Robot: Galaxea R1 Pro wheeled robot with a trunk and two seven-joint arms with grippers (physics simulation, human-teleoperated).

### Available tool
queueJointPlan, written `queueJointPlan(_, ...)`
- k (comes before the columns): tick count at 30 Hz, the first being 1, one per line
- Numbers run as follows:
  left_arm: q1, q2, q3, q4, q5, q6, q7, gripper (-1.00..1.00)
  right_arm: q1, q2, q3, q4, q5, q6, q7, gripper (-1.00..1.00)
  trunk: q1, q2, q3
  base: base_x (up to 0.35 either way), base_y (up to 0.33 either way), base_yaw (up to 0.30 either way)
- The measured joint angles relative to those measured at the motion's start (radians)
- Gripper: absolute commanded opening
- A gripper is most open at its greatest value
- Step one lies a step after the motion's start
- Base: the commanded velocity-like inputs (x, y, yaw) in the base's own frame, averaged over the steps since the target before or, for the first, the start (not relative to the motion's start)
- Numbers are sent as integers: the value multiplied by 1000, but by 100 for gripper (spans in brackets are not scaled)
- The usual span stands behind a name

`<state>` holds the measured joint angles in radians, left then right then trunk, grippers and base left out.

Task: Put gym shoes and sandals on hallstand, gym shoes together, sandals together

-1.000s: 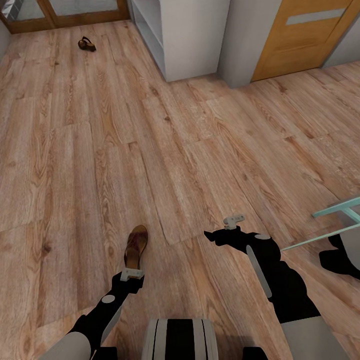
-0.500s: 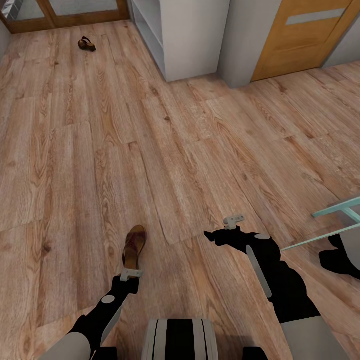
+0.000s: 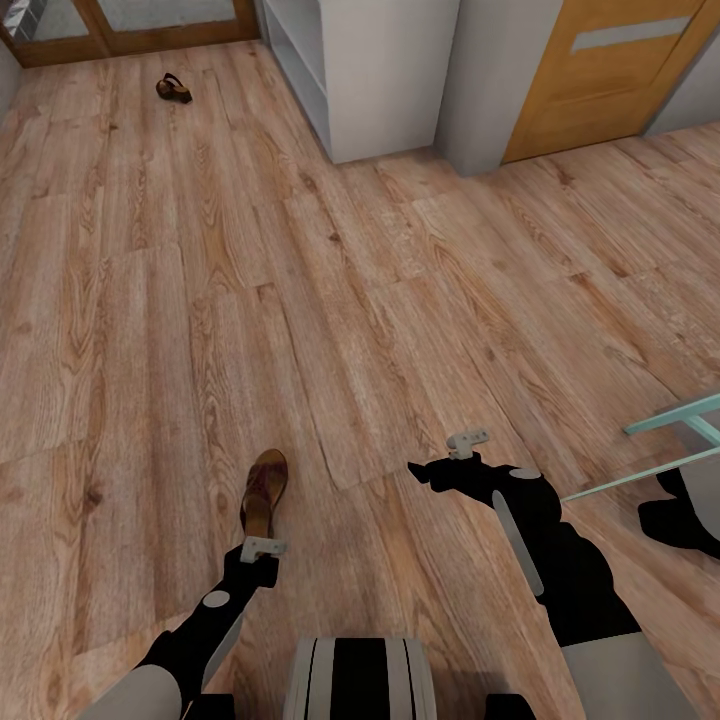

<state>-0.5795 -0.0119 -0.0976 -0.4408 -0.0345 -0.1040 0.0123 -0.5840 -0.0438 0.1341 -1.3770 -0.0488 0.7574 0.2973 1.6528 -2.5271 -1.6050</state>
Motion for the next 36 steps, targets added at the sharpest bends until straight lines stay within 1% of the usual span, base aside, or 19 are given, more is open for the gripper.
queueJointPlan(7, 0, 5, 2, -1, -3, 3, 2, -100, 2, 0, 4, 2, 0, -2, 2, 100, -3, 2, 27, 0, 0, 0)
queueJointPlan(10, 0, 7, 2, -1, -3, 4, 2, -100, 3, -1, 12, 2, 0, -2, 6, 100, -5, 2, 39, 0, 0, 0)
queueJointPlan(13, 0, 8, 2, -1, -3, 6, 2, -100, 3, -2, 73, 1, 0, -4, 11, 100, -6, 3, 50, 0, 0, 0)
queueJointPlan(16, 0, 16, 4, -1, -3, 6, 1, -100, 3, -3, 122, 1, 1, -14, 10, 100, -7, 4, 62, 0, 0, 0)
queueJointPlan(20, 0, 28, 5, -1, -2, 7, 0, -100, 3, -3, 133, 2, 2, -24, 9, 100, -9, 5, 77, 0, 0, 0)
queueJointPlan(22, 0, 34, 19, -1, -2, 8, -1, -100, 3, -2, 136, 1, 2, -28, 8, 100, -10, 5, 85, 0, 0, 0)
queueJointPlan(25, 0, 40, 60, -2, -2, 11, -5, -100, 3, -2, 137, -1, 2, -30, 6, 100, -11, 6, 97, 0, 0, 0)
queueJointPlan(28, 0, 44, 81, -1, -3, 13, -8, -100, 3, -2, 137, -1, 2, -30, 6, 100, -13, 7, 108, 0, 0, 0)
queueJointPlan(29, 0, 57, 97, 0, -5, 16, -9, -100, 3, -2, 137, -1, 2, -31, 6, 100, -13, 7, 112, 0, 0, 0)
queueJointPlan(32, 2, 71, 98, 6, -6, 17, -9, -100, 3, -2, 138, 1, 3, -31, 6, 100, -14, 7, 124, 0, 0, 0)
queueJointPlan(34, 5, 90, 101, 14, -4, 19, -5, -100, 3, -1, 138, 34, 4, -42, 5, 100, -15, 8, 132, 0, 0, 0)
queueJointPlan(35, 47, 105, 131, 9, -3, 17, 0, -100, 4, -8, 135, 79, 10, -129, 2, 100, -16, 8, 137, 0, 0, 0)
queueJointPlan(36, 61, 106, 139, 17, -1, 14, 1, -100, 9, -12, 133, 93, 10, -156, 0, 100, -16, 8, 143, 0, 0, 0)
